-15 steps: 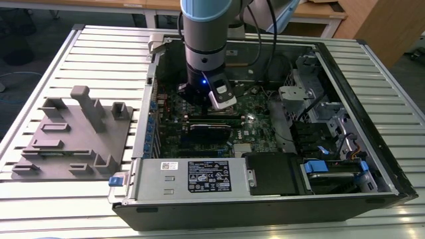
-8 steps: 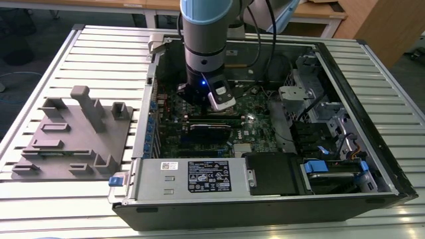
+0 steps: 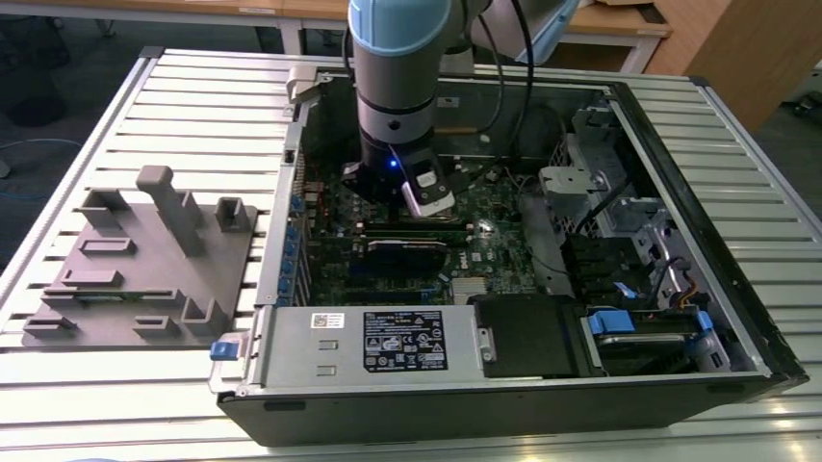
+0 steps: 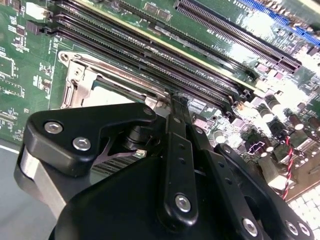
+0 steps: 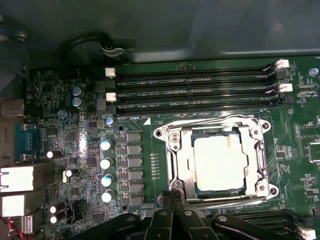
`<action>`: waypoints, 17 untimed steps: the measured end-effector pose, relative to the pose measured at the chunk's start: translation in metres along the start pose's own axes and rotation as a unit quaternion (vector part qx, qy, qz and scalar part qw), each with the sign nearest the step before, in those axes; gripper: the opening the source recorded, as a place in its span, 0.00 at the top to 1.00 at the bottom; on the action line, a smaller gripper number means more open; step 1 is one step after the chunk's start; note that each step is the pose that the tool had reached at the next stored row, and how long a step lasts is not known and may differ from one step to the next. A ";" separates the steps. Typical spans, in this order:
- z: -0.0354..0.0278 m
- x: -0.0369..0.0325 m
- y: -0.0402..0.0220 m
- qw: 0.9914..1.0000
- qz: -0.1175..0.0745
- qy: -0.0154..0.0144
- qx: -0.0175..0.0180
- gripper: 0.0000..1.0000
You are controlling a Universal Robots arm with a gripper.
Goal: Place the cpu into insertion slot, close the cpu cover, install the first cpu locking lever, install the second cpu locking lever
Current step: 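Install the second cpu locking lever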
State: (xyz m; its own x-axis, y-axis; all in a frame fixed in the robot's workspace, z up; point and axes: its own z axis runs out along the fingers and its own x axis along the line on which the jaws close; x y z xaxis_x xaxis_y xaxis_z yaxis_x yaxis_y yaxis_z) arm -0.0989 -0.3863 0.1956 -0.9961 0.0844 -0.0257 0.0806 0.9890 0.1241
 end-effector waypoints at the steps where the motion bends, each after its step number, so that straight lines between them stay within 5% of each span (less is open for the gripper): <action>1: 0.0003 0.0001 -0.0005 1.000 0.000 0.000 -0.001 0.90; 12: 0.0019 0.0045 -0.0040 1.000 0.000 0.000 -0.006 0.90; 17: -0.0066 0.0043 -0.0030 1.000 0.000 0.001 -0.006 0.90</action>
State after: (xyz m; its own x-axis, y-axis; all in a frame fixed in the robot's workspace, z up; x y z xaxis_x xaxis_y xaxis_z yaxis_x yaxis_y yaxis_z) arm -0.1036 -0.3897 0.2017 -0.9961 0.0847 -0.0246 0.0805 0.9874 0.1364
